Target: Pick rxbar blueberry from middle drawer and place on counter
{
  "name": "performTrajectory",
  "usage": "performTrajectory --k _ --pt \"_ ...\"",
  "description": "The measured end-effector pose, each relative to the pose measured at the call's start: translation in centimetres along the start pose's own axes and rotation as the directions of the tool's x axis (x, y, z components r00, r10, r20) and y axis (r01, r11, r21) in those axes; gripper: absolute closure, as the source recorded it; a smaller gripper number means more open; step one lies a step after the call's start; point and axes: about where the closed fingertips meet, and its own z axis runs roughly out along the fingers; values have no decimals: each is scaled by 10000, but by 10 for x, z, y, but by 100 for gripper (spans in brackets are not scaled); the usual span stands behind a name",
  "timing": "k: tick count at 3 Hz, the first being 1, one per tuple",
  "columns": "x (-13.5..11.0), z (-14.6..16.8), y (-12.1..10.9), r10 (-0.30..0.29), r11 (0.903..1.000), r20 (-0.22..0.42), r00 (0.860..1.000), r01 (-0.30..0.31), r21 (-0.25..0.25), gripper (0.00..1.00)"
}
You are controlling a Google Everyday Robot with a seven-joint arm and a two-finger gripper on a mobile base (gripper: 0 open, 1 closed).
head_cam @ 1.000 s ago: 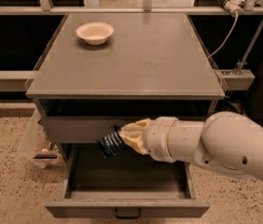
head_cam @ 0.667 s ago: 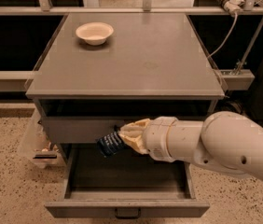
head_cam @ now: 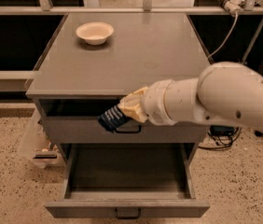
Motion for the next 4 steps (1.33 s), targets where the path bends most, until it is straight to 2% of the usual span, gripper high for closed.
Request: performTrajectory --k 2,3,4 --pt "-57 37 -63 -1284 9904 -475 9906 1256 -579 100" --pt "-73 45 -97 -1481 9882 -456 9879 1460 -468 100" --pt "-89 37 -126 -1592 9871 -362 9866 1598 131 100"
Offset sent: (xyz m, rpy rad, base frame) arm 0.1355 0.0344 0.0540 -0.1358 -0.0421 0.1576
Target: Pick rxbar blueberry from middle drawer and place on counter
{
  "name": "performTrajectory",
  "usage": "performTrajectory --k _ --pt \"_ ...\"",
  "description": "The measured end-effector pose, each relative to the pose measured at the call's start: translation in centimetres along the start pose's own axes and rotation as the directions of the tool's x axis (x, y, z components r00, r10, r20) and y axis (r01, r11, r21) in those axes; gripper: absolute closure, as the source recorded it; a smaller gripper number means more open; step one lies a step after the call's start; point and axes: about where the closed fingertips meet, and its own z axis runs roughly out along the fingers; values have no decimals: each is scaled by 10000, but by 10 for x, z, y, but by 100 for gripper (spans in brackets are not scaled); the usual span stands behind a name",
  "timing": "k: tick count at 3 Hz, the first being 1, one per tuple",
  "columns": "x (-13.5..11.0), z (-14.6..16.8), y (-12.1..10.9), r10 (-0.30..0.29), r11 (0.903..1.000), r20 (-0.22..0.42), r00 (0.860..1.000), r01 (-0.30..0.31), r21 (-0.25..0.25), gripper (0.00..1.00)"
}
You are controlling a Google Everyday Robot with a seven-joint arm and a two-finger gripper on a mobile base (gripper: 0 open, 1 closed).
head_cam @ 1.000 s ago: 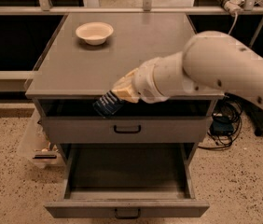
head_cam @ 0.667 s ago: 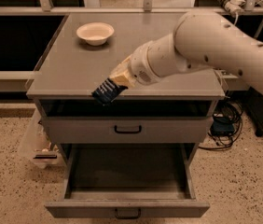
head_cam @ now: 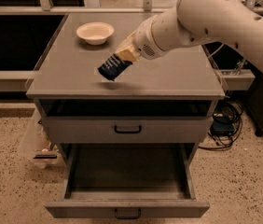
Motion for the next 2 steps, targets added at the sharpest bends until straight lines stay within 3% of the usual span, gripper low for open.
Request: performTrajectory --k 1,2 --pt "-5 -27 -18 51 9907 -53 10000 -44 1359 100" --pt "-8 -23 -24 92 9825 226 9997 -132 1857 82"
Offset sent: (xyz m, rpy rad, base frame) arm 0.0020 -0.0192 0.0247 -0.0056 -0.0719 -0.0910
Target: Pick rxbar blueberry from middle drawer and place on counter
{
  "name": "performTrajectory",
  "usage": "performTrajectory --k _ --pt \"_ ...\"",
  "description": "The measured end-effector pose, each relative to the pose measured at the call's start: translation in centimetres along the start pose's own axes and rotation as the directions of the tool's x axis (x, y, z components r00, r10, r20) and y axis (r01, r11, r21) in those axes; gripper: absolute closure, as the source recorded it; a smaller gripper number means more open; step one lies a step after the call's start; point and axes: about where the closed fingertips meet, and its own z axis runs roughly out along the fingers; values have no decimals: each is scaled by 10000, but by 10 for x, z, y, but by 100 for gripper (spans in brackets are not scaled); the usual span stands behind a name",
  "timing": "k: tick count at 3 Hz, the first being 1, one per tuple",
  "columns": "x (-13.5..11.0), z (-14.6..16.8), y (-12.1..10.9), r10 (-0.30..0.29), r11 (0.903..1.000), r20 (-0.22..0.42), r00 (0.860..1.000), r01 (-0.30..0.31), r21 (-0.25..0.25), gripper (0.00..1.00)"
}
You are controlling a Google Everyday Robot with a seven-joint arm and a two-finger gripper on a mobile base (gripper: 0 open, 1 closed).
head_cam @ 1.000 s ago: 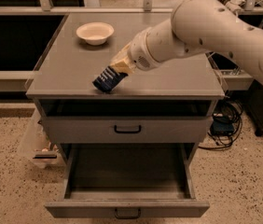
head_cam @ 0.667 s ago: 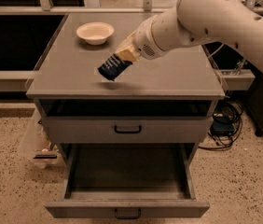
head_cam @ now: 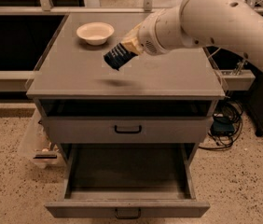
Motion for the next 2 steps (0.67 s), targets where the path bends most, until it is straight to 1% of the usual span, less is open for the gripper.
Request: performTrajectory --k 1,2 --pt "-1 0 0 -11 10000 16 10000 11 9 59" --pt "-1 0 0 -12 10000 16 10000 12 9 34"
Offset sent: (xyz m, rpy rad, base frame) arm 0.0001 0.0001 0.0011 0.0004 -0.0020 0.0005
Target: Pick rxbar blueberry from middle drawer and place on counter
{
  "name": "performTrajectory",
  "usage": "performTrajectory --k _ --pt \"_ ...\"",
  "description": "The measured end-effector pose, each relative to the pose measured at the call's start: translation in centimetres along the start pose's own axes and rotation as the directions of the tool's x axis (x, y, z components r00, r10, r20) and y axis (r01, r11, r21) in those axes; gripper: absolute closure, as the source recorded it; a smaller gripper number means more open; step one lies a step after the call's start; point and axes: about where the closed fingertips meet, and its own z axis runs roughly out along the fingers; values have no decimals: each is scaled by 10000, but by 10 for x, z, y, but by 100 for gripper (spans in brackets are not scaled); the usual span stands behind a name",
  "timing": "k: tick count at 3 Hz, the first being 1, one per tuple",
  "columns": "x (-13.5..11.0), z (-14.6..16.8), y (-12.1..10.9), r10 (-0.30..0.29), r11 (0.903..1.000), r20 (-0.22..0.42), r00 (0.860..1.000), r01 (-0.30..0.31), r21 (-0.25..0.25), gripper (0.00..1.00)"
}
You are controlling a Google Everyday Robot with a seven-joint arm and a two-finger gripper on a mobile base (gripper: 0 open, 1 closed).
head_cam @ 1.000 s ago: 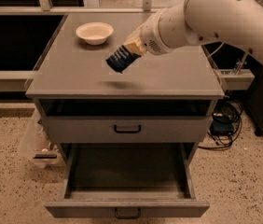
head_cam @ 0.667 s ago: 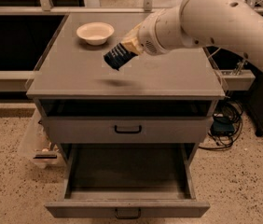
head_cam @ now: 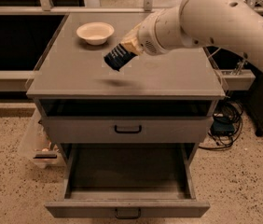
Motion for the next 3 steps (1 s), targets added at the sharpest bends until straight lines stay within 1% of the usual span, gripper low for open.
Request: performTrajectory --k 1,2,3 --pt "0 0 0 0 10000 0 10000 0 0 12" --pt "0 0 0 -1 10000 0 10000 1 0 0" --pt "0 0 0 -1 10000 0 10000 1 0 0"
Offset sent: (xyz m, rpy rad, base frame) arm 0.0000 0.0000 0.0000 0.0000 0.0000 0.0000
